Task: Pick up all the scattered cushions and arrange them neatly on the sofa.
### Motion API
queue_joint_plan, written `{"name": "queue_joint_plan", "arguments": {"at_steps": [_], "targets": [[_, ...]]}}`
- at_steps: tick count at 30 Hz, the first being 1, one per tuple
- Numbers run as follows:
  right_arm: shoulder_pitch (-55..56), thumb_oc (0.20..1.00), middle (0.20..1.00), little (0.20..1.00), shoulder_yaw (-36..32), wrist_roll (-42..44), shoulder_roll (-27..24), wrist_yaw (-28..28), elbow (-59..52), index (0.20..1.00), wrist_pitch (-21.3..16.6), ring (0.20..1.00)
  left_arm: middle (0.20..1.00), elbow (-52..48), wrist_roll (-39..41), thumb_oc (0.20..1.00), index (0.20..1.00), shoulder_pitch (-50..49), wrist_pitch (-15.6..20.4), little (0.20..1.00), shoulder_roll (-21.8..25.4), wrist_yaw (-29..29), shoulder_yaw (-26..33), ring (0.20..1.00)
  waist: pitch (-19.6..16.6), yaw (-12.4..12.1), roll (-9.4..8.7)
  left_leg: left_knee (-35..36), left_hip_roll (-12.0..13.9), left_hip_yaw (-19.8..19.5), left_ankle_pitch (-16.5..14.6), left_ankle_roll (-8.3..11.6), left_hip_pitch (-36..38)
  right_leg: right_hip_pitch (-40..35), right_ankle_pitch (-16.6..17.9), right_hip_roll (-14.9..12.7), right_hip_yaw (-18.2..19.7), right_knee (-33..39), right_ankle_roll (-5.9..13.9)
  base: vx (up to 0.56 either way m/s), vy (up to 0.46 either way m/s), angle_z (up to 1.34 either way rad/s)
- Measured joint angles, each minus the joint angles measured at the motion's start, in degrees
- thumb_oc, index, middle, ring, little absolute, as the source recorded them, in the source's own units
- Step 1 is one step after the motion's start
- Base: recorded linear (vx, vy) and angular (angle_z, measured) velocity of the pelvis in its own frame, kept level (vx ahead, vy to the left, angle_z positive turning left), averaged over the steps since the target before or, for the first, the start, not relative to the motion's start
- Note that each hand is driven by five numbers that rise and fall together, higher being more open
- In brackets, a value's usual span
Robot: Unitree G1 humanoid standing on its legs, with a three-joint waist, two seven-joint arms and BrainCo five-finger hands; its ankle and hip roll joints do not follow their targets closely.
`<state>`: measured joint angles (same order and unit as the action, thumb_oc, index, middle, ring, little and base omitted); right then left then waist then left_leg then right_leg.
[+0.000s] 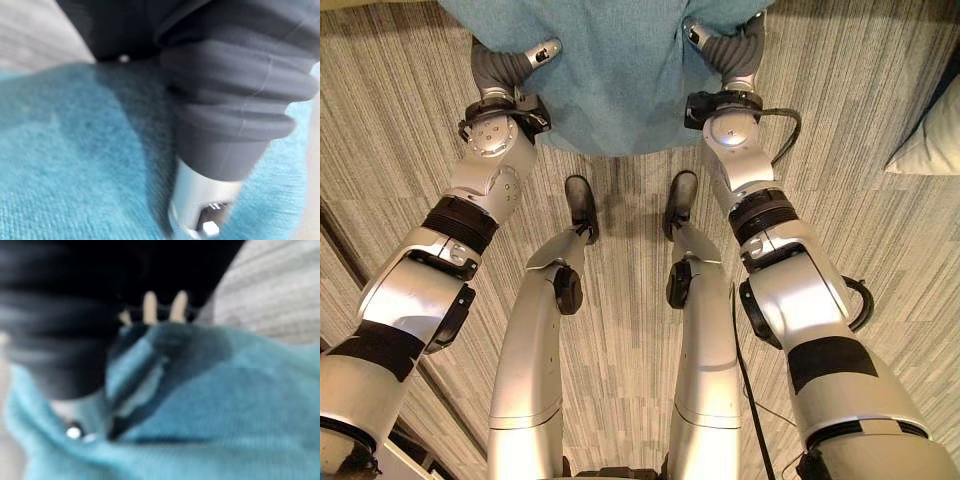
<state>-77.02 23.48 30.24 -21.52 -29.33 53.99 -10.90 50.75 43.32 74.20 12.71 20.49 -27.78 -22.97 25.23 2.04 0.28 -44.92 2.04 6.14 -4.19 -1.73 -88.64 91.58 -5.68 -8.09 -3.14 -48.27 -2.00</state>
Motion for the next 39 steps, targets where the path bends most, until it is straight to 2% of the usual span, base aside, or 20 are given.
{"name": "queue_joint_plan", "arguments": {"at_steps": [4,9,11,13,16,18,19,20,24,25,31,32,33,34,36,37,38,39], "targets": [[0.0,0.200,0.200,0.200,0.0,-0.1,-0.7,0.1,-0.7,0.200,-0.1,0.200,0.200,-0.1,0.1,0.200,0.200,0.0,0.1,0.200,0.3,0.0,0.4,0.200,0.0,0.0,0.00,1.4,0.0,0.0,0.7,0.01,0.1,-0.1,0.6,0.1,-0.1,1.5,-0.01,0.00,0.000,0.00],[1.7,0.200,0.200,0.200,-0.5,-0.2,-1.5,0.2,-4.7,0.200,0.5,0.200,0.200,-3.0,0.7,0.200,0.200,-1.1,0.0,0.200,0.1,0.0,1.4,0.200,0.3,0.0,0.05,6.1,0.1,-0.1,2.8,-0.10,3.7,-4.2,3.1,0.3,-1.1,6.6,0.05,-0.01,0.040,-0.04],[7.2,0.200,0.200,0.200,-0.6,-1.3,-1.2,0.2,-8.2,0.200,0.5,0.200,0.200,-6.7,0.9,0.200,0.200,-6.5,0.1,0.200,-1.6,0.0,2.9,0.200,-0.2,0.1,0.06,9.6,0.0,-0.6,3.9,0.04,8.8,-10.1,4.2,0.5,-2.2,10.7,0.32,-0.04,0.013,-0.03],[13.4,0.200,0.200,0.200,-1.2,-2.4,-0.5,0.2,-10.5,0.200,-0.6,0.200,0.200,-9.7,0.9,0.200,0.200,-13.2,1.6,0.200,-3.3,0.2,3.0,0.200,-6.0,0.2,-0.02,10.1,-0.1,-0.9,3.6,0.09,7.8,-9.3,3.9,0.6,-2.4,11.4,0.75,-0.05,0.016,0.02],[23.6,0.200,0.200,0.200,-8.6,-2.4,1.6,1.2,-22.2,0.200,-2.0,0.200,0.200,-20.6,0.9,0.200,0.200,-22.6,3.1,0.200,-6.5,0.3,6.2,0.200,-6.0,-0.1,-0.10,13.0,-0.8,-0.9,4.0,0.59,12.0,-13.0,3.7,0.3,-2.3,13.1,1.21,-0.04,-0.011,0.08],[28.0,0.200,0.200,0.200,-9.1,-2.4,4.3,1.2,-23.9,0.200,-3.2,0.200,0.200,-21.7,0.8,0.200,0.200,-26.4,4.0,0.200,-7.3,0.3,6.2,0.200,-4.9,0.3,-0.10,14.8,-1.1,-0.8,4.4,0.27,17.2,-17.8,3.6,0.0,-2.3,14.2,1.23,0.01,-0.026,0.03],[32.5,0.200,0.200,0.200,-9.7,-2.5,5.2,1.4,-27.3,0.200,-3.3,0.200,0.200,-23.8,0.4,0.200,0.200,-29.5,4.0,0.200,-7.7,0.3,6.9,0.200,-4.9,0.3,-0.10,16.3,-1.2,-0.7,4.3,0.34,21.4,-21.6,3.4,0.0,-2.4,15.0,1.33,0.03,-0.073,0.02],[37.6,0.200,0.200,0.200,-8.8,-3.1,5.7,1.7,-31.9,0.200,-4.6,0.200,0.200,-28.4,-0.4,0.200,0.200,-33.6,5.6,0.200,-8.0,0.4,7.0,0.200,-5.1,0.5,-0.16,18.8,-1.3,-1.0,4.6,0.59,26.7,-26.7,3.3,0.1,-2.7,16.7,1.39,0.01,-0.062,0.03],[43.8,0.200,0.200,0.200,-9.7,-4.3,5.3,2.7,-38.2,0.200,-5.4,0.200,0.200,-36.3,-3.9,0.200,0.200,-38.8,5.7,0.200,-7.5,1.2,7.1,0.200,-5.1,0.8,-0.17,22.5,-1.7,-2.0,5.2,1.12,33.3,-33.1,2.9,0.1,-3.7,19.0,1.54,0.02,-0.067,0.09],[48.6,0.200,0.200,0.200,-9.7,-4.8,5.4,3.3,-41.4,0.200,-5.5,0.200,0.200,-38.6,-4.7,0.200,0.200,-42.3,5.9,0.200,-7.7,2.2,6.5,0.200,-5.2,0.7,-0.23,25.8,-1.9,-2.8,6.1,1.53,38.7,-38.3,2.8,0.1,-4.6,21.2,1.49,0.06,-0.074,0.15],[53.8,0.200,0.200,0.200,-9.5,-6.9,5.1,5.6,-42.0,0.200,-6.1,0.200,0.200,-39.0,-4.7,0.200,0.200,-48.0,6.5,0.200,-7.6,3.9,5.3,0.200,-6.2,0.7,-0.58,31.8,-1.6,-4.0,7.1,1.92,50.8,-50.4,2.2,0.6,-6.7,25.3,1.43,0.07,-0.086,0.12],[57.5,0.200,0.200,0.200,-9.6,-8.1,4.7,6.8,-42.0,0.200,-5.9,0.200,0.200,-38.9,-4.7,0.200,0.200,-51.2,6.4,0.200,-7.2,5.0,4.3,0.200,-6.2,0.8,-0.58,34.5,-1.3,-5.2,7.4,2.38,57.9,-58.2,2.1,1.2,-8.0,28.3,1.49,0.25,-0.163,0.20],[59.2,0.200,0.200,0.200,-9.7,-8.4,4.7,7.1,-42.0,0.200,-5.8,0.200,0.200,-38.9,-4.8,0.200,0.200,-52.6,6.4,0.200,-6.9,5.3,3.6,0.200,-7.1,0.9,-0.78,35.5,-1.1,-5.7,7.2,2.62,60.3,-60.9,1.7,1.5,-8.4,29.4,1.54,0.37,-0.280,0.39],[62.3,0.200,0.200,0.200,-10.1,-9.2,4.6,8.6,-42.0,0.200,-5.7,0.200,0.200,-38.9,-4.7,0.200,0.200,-55.3,6.3,0.200,-6.5,6.5,3.1,0.200,-8.2,0.8,-1.18,36.6,-0.5,-6.9,6.0,4.41,65.3,-67.4,1.2,2.4,-9.5,31.8,1.40,0.32,-0.234,0.29],[65.2,0.200,0.200,0.200,-10.3,-9.6,4.7,9.9,-42.1,0.200,-5.3,0.200,0.200,-38.9,-4.7,0.200,0.200,-57.9,6.1,0.200,-5.9,7.3,2.7,0.200,-8.6,0.7,-1.62,37.3,0.3,-7.7,5.0,5.45,70.5,-74.5,1.4,3.6,-10.7,35.3,1.14,0.18,-0.112,0.25],[66.6,0.200,0.200,0.200,-10.3,-10.1,5.3,10.3,-42.1,0.200,-5.3,0.200,0.200,-38.8,-4.8,0.200,0.200,-59.1,6.1,0.200,-6.2,7.5,1.9,0.200,-9.8,0.6,-1.82,37.5,0.5,-7.7,4.8,5.36,71.2,-76.1,1.4,3.9,-11.2,36.4,1.11,0.22,-0.082,0.15],[68.9,0.200,0.200,0.200,-10.3,-10.4,5.5,11.3,-42.1,0.200,-5.3,0.200,0.200,-38.8,-6.4,0.200,0.200,-61.9,6.1,0.200,-5.7,8.1,1.7,0.200,-14.8,0.6,-2.50,38.2,1.0,-8.0,4.3,4.99,71.8,-76.7,0.7,4.6,-11.4,37.2,0.86,0.20,-0.048,0.08],[69.2,0.200,0.200,0.200,-10.5,-10.4,5.4,11.5,-41.9,0.200,-5.2,0.200,0.200,-38.8,-6.9,0.200,0.200,-62.3,5.8,0.200,-5.7,8.6,1.7,0.200,-15.3,0.7,-2.63,38.1,1.1,-8.1,4.5,4.74,72.7,-77.9,0.7,4.8,-11.6,37.8,0.82,0.15,-0.018,0.07]]}}
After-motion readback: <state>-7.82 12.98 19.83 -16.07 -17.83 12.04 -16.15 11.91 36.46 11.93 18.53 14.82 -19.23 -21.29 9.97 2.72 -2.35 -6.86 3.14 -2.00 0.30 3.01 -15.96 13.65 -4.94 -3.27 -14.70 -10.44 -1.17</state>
